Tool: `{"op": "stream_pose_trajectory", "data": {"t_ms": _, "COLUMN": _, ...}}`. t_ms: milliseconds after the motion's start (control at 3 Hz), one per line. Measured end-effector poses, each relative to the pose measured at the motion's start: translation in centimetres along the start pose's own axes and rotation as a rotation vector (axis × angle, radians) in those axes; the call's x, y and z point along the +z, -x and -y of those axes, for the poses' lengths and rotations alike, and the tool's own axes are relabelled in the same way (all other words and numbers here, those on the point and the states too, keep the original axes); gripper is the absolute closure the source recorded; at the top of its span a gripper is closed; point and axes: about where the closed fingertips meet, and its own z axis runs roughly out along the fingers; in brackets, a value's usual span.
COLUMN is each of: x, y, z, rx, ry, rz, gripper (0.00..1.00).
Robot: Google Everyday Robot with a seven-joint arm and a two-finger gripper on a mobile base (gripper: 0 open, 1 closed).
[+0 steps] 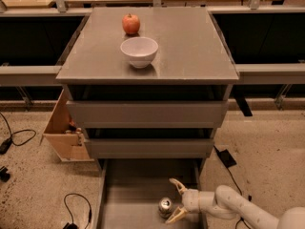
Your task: Pick 7up can from bottom drawer and place on counter
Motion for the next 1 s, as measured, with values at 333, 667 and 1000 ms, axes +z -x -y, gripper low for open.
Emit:
{"op": "stream_pose_trajectory", "data": {"t_ms": 333, "x": 2.8, "y": -2.6, "z": -0.8, "rx": 0.020, "ry": 0.008, "rz": 0.035, "gripper": 0.00}}
{"op": "stream_pose_trajectory", "data": {"t_ms": 667, "x": 4.9, "y": -5.3, "z": -0.4, "rx": 0.034, "ry": 0.013, "rz": 0.028, "gripper": 0.04}}
{"op": "stream_pose_trajectory", "data": {"t_ms": 1000, "x": 5.4, "y": -6.6, "z": 0.4, "rx": 0.037, "ry": 0.012, "rz": 0.013, "gripper": 0.27}}
